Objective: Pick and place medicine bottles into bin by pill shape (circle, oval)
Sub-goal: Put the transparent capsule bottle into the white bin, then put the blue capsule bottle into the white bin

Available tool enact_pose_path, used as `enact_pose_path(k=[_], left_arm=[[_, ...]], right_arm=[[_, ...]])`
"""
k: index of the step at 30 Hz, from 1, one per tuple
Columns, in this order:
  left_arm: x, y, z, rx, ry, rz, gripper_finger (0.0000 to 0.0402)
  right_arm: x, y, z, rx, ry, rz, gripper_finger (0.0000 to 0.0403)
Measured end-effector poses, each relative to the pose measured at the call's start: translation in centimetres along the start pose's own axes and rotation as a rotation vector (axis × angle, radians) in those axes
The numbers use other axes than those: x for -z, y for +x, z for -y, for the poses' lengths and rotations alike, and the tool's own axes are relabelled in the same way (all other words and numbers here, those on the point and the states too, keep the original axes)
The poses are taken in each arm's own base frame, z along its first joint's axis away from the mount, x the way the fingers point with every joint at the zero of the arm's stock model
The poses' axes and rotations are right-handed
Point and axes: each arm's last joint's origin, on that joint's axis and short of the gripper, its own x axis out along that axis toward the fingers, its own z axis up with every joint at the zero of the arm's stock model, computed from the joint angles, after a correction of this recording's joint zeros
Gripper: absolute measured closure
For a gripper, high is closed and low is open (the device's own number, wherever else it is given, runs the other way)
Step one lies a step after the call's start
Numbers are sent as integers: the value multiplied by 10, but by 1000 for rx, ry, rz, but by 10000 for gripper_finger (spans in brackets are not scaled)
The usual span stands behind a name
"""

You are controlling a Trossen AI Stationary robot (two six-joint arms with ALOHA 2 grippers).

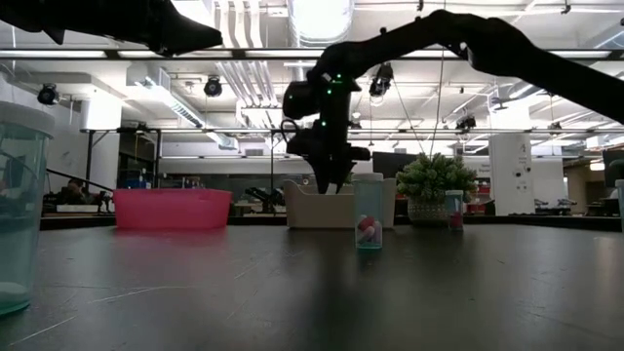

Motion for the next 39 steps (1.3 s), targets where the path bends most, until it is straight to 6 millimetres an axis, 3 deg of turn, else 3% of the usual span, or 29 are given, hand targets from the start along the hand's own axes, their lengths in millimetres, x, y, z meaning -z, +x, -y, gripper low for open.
enact_pose_path(k=[9, 22, 32, 39], left_arm=[[0, 0, 0, 1, 8, -2, 237], [0, 0, 0, 1, 9, -2, 237], [0, 0, 0, 1, 9, -2, 237], [1, 0, 0, 2, 8, -5, 237]], right_arm=[[-1, 12, -1, 6, -14, -17, 251], [-4, 11, -1, -1, -19, 13, 196], [-2, -18, 0, -12, -4, 64, 191], [9, -55, -18, -10, -45, 136, 200]])
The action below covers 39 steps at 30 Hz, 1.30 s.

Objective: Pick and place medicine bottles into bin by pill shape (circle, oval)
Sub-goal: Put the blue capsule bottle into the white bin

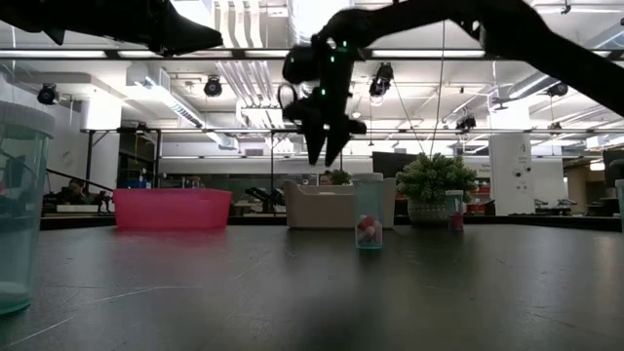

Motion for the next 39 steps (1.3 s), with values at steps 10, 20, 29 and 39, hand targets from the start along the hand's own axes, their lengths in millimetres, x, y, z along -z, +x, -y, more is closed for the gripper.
enact_pose_path(k=[10, 20, 29, 39], left_arm=[[2, 0, 1, 7, -77, -11, 237], [5, 0, 3, 24, -160, -41, 237], [4, -1, 13, 136, -232, -26, 237], [-1, -4, 28, 239, -276, -4, 237]], right_arm=[[33, -47, -82, 13, -195, 88, 221], [91, -62, -166, 41, -410, 84, 240], [140, -54, -195, 97, -499, 17, 258], [211, -63, -189, 44, -554, 52, 262]])
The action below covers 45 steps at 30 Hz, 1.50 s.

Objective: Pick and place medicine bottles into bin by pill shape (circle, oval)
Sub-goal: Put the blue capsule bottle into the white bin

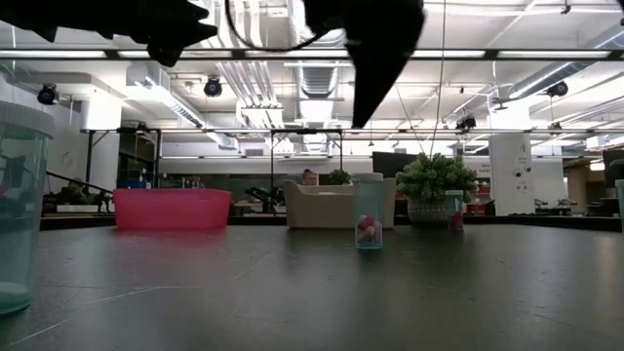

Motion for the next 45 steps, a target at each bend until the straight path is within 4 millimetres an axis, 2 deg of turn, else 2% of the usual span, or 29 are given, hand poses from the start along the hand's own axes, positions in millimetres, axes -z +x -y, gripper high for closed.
enact_pose_path(k=[3, 9, 13, 19, 25, 29, 36, 45], left_arm=[[0, 0, 2, 11, -6, 4, 237], [-1, 0, 2, 14, -33, 5, 237], [3, 1, 3, 14, -82, -17, 237], [2, 6, 3, 15, -40, 1, 237], [12, 18, 4, 19, -126, -66, 237], [20, 32, 7, 31, -136, -101, 237], [23, 57, 9, 42, -159, -123, 237], [10, 71, 5, 25, -79, -179, 237]], right_arm=[[15, -5, -2, -37, -11, 90, 264], [38, -14, 8, -103, 6, 290, 264], [52, -15, 15, -136, 20, 416, 264], [74, -14, 28, -161, 61, 530, 264], [102, -9, 36, -152, 27, 603, 264], [118, -2, 41, -136, -18, 732, 264], [134, 10, 56, -78, -54, 999, 264], [144, 15, 89, -61, -50, 1051, 275]])
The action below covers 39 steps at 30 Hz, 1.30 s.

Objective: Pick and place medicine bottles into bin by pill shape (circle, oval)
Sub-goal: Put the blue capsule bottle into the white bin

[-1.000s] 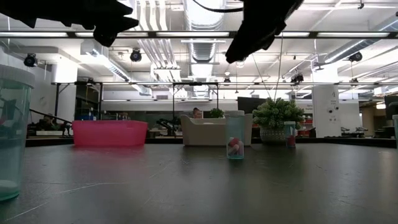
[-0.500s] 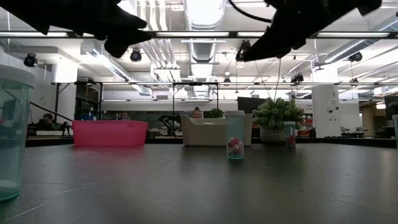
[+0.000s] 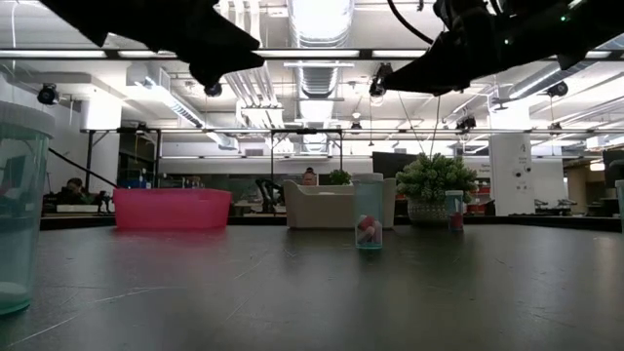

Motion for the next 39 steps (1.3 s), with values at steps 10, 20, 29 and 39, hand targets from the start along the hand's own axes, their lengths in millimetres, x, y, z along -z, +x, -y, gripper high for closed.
enact_pose_path(k=[10, 20, 29, 39], left_arm=[[-16, -1, -18, -95, 92, 8, 237], [-12, 2, -22, -165, 187, 18, 237], [-11, -1, -22, -165, 187, 25, 237], [-9, -1, -21, -163, 186, 20, 237]], right_arm=[[-7, -1, 23, 52, 77, 7, 294], [-11, 13, 5, -27, 205, -198, 238], [-27, 27, -38, -161, 179, -436, 196], [-4, 56, -78, -221, 147, -525, 193]])
